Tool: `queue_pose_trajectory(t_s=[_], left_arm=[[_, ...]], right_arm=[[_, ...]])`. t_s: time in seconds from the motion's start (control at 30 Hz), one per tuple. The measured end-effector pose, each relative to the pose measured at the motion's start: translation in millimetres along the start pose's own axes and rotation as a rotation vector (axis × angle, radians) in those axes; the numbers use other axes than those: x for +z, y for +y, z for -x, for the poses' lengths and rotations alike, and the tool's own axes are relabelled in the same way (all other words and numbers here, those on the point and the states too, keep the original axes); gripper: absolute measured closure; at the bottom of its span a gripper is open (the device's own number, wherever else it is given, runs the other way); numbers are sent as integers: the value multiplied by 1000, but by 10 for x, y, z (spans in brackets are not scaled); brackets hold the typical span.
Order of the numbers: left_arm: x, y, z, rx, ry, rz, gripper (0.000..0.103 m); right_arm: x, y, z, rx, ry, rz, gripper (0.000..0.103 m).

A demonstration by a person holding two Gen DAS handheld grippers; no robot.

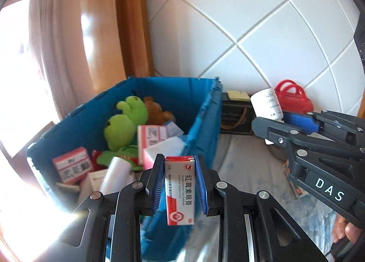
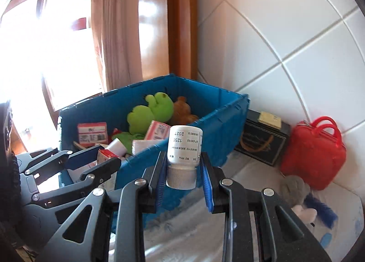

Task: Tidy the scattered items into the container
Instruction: 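Carry the medicine box and white bottle over the blue crate and open both tools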

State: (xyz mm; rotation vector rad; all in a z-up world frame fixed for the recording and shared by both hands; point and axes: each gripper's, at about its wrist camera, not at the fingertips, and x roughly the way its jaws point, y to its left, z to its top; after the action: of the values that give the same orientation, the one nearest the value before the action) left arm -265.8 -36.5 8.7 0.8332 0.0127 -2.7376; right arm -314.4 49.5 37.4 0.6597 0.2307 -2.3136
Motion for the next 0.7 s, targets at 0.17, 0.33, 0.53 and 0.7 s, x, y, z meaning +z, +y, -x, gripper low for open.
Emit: queue_pose_trajectory(t_s=[0.17, 0.33, 0.53, 0.7], left_arm=[[72, 739, -94, 45, 9, 33, 76], [7, 1172, -305, 49, 47, 60, 77], [-65, 1316, -420, 27, 54, 72, 75], [-123, 1380, -417, 26, 39, 82, 32]], right_arm=[[241, 509, -392, 36, 16, 12, 75], [266, 794, -680, 28, 58, 43, 75], [221, 857, -846, -5, 97, 55, 75], [215, 906, -887, -17, 117, 60, 75]])
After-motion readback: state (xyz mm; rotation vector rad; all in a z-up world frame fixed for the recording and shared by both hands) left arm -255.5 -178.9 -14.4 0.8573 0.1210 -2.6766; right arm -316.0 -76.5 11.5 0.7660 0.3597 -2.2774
